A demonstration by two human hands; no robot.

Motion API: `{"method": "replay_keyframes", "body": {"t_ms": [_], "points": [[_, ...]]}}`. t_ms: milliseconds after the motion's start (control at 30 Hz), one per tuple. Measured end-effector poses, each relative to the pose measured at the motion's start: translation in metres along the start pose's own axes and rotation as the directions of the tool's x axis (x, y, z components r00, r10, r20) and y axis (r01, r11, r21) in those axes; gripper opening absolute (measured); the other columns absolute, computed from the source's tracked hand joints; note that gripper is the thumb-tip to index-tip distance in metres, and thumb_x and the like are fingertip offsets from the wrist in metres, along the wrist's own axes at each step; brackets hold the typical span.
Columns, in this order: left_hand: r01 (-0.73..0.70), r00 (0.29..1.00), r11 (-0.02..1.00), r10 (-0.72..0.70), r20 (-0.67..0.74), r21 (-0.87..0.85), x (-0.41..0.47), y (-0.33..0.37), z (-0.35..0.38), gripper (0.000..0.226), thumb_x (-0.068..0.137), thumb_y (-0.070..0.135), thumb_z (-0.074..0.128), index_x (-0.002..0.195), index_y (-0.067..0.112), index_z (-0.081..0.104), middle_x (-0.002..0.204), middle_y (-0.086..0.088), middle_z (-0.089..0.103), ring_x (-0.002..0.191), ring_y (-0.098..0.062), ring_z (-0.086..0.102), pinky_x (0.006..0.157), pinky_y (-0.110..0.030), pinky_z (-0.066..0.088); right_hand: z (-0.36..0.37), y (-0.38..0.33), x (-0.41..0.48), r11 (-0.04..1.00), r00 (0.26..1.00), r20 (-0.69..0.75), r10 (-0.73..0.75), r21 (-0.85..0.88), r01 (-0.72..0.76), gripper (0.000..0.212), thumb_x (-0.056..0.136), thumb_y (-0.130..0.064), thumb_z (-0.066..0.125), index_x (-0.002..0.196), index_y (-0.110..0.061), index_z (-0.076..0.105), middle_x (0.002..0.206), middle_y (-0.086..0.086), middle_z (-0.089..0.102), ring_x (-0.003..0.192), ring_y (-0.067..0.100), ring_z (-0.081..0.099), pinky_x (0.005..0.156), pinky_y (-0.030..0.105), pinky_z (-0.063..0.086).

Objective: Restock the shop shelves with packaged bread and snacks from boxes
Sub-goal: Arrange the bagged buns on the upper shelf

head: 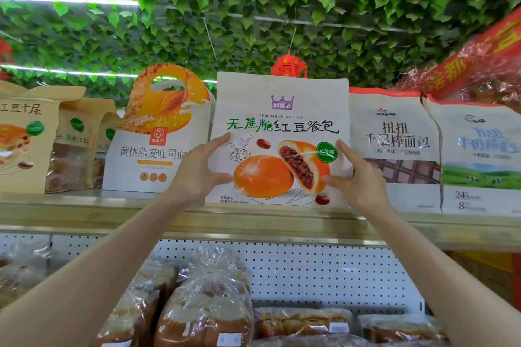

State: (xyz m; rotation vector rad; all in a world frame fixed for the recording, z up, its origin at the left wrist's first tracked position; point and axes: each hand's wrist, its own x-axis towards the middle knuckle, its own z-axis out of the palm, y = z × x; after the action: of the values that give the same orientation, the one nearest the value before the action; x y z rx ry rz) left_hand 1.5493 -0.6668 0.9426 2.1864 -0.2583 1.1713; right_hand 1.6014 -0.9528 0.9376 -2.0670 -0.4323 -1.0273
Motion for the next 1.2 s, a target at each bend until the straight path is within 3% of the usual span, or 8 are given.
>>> {"method": "replay_keyframes", "body": {"t_ms": [100, 167, 333, 467, 600, 967, 1100, 1200], "points": [[0.006, 1.0, 1.0, -0.006, -0.003, -0.015, 0.001, -0.002, 0.002, 0.088, 0.073, 0.009, 0.082, 0.145, 0.034, 0.039, 0.137, -0.006, 0.053, 0.122, -0.025, 0.048, 0.104, -0.043, 0.04, 0.003, 0.0, 0.001, 1.0, 1.0, 0.004, 0.0, 0.022, 0.0, 0.082, 0.079, -0.033, 0.077, 0.148, -0.036, 0.033, 0.105, 0.003, 0.063, 0.093, 0.021, 0.052, 0.076, 0.033, 0.039], [0.006, 1.0, 1.0, -0.006, -0.004, -0.025, 0.002, -0.002, 0.002, 0.087, 0.073, 0.009, 0.082, 0.145, 0.033, 0.04, 0.136, -0.006, 0.054, 0.121, -0.025, 0.05, 0.104, -0.043, 0.041, 0.004, 0.001, 0.002, 0.999, 1.0, -0.003, 0.002, 0.043, -0.002, 0.082, 0.079, -0.032, 0.077, 0.148, -0.036, 0.033, 0.125, 0.005, 0.061, 0.105, 0.023, 0.055, 0.085, 0.035, 0.042], [0.02, 1.0, 1.0, -0.02, -0.009, -0.012, 0.004, -0.004, 0.005, 0.087, 0.073, 0.011, 0.083, 0.144, 0.036, 0.04, 0.132, -0.008, 0.056, 0.115, -0.027, 0.053, 0.1, -0.045, 0.044, 0.007, 0.003, 0.006, 0.999, 1.0, 0.007, 0.021, 0.034, -0.021, 0.081, 0.08, -0.033, 0.077, 0.148, -0.037, 0.034, 0.085, -0.004, 0.057, 0.084, 0.019, 0.05, 0.073, 0.031, 0.037], [0.009, 1.0, 1.0, -0.009, -0.01, -0.023, 0.002, -0.004, 0.005, 0.088, 0.073, 0.009, 0.082, 0.145, 0.035, 0.038, 0.136, -0.007, 0.054, 0.119, -0.027, 0.052, 0.101, -0.046, 0.043, 0.008, 0.005, 0.008, 0.999, 1.0, 0.011, 0.024, 0.04, -0.024, 0.082, 0.079, -0.033, 0.077, 0.148, -0.037, 0.033, 0.097, 0.001, 0.06, 0.088, 0.019, 0.051, 0.076, 0.031, 0.04], [0.005, 1.0, 1.0, -0.005, -0.013, -0.016, 0.0, -0.004, 0.003, 0.088, 0.074, 0.009, 0.082, 0.145, 0.035, 0.038, 0.138, -0.006, 0.053, 0.12, -0.027, 0.051, 0.1, -0.047, 0.043, 0.007, 0.005, 0.004, 0.998, 1.0, 0.015, 0.016, 0.059, -0.017, 0.082, 0.08, -0.032, 0.077, 0.149, -0.036, 0.031, 0.129, 0.004, 0.061, 0.117, 0.024, 0.053, 0.095, 0.038, 0.043], [0.013, 1.0, 0.999, -0.012, -0.021, 0.045, 0.001, -0.003, 0.002, 0.087, 0.075, 0.011, 0.081, 0.146, 0.034, 0.037, 0.136, -0.007, 0.054, 0.122, -0.025, 0.05, 0.105, -0.039, 0.04, 0.01, 0.006, 0.005, 0.997, 0.999, 0.029, 0.017, 0.072, -0.019, 0.082, 0.08, -0.033, 0.076, 0.148, -0.038, 0.031, 0.13, 0.004, 0.059, 0.116, 0.023, 0.053, 0.094, 0.036, 0.041], [0.02, 1.0, 1.0, -0.02, -0.022, 0.009, 0.002, -0.005, 0.002, 0.085, 0.073, 0.008, 0.082, 0.144, 0.032, 0.042, 0.137, -0.005, 0.054, 0.12, -0.027, 0.053, 0.104, -0.044, 0.042, 0.012, 0.004, 0.007, 0.999, 0.999, 0.032, 0.015, 0.049, -0.017, 0.082, 0.08, -0.035, 0.076, 0.149, -0.038, 0.031, 0.103, 0.002, 0.058, 0.094, 0.02, 0.052, 0.08, 0.033, 0.041], [0.025, 0.999, 1.0, -0.025, -0.02, -0.009, 0.003, -0.004, 0.003, 0.084, 0.073, 0.007, 0.082, 0.143, 0.033, 0.042, 0.137, -0.005, 0.054, 0.12, -0.028, 0.053, 0.104, -0.045, 0.042, 0.011, 0.004, 0.008, 0.999, 0.999, 0.024, 0.027, 0.04, -0.028, 0.082, 0.08, -0.036, 0.076, 0.149, -0.038, 0.031, 0.106, 0.004, 0.061, 0.097, 0.022, 0.054, 0.084, 0.036, 0.043]]}}
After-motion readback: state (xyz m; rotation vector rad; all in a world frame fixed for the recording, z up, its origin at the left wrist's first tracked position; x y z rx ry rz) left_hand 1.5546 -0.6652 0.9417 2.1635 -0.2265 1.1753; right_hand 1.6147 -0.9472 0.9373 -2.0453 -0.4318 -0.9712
